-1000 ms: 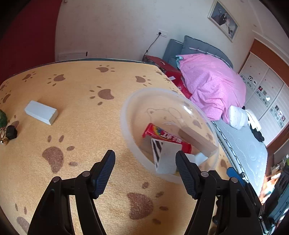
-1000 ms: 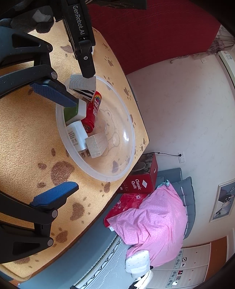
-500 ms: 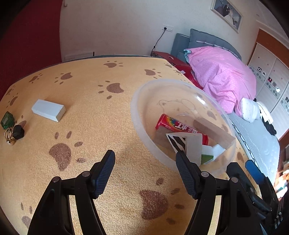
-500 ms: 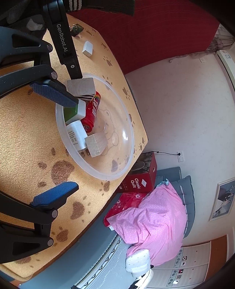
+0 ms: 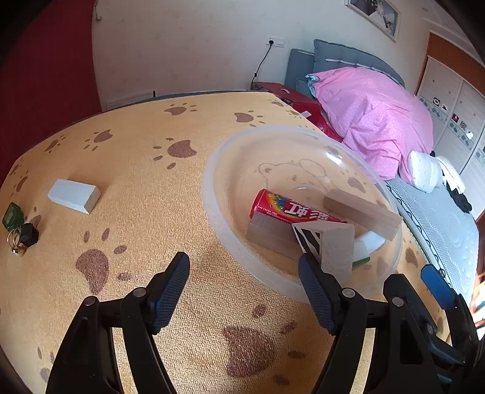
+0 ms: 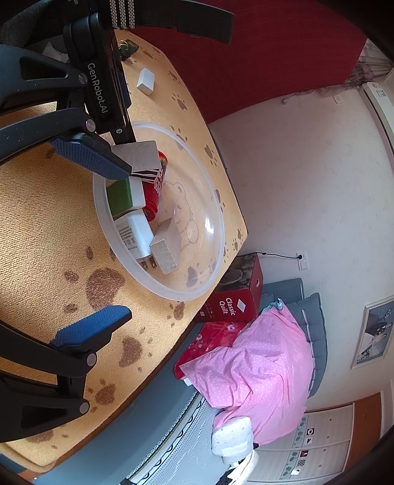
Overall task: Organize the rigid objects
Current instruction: 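Withdraw the left tool from the bowl toward the gold ring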
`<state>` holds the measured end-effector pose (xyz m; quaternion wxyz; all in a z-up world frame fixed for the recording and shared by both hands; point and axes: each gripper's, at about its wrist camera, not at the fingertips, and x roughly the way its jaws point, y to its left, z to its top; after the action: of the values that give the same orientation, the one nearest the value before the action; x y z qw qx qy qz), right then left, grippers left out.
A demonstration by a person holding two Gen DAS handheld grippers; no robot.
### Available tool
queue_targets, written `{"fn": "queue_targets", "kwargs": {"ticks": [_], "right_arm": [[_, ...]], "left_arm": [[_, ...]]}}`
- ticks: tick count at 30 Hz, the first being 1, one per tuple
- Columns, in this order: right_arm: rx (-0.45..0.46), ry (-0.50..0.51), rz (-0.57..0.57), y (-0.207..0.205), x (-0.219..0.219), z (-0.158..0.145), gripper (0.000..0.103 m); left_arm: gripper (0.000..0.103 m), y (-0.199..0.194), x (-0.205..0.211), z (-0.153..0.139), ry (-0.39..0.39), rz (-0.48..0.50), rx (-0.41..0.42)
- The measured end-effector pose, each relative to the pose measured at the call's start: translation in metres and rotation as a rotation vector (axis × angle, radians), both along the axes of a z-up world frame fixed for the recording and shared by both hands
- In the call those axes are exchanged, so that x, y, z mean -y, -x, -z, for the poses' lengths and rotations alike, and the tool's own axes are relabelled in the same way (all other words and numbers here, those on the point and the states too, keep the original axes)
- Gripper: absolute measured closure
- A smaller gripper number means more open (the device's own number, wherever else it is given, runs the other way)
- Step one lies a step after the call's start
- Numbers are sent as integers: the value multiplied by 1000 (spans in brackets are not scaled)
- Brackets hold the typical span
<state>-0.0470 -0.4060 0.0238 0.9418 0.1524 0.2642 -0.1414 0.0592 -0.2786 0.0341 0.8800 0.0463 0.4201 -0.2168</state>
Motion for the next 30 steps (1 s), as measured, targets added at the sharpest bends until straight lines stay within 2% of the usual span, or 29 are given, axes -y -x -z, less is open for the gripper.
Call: {"fn": "queue_targets", "kwargs": {"ticks": [8, 14, 30], "right_arm": [[-1, -9, 11, 2, 2, 0, 14], [-1, -8, 10, 2, 2, 0, 13], [3, 13, -7, 1, -5, 0, 9]], "left_arm": [[28, 1, -3, 0, 22, 22, -7], [28, 0, -17, -4, 40, 1, -5], [28, -16, -91, -4, 73, -171, -20]]}}
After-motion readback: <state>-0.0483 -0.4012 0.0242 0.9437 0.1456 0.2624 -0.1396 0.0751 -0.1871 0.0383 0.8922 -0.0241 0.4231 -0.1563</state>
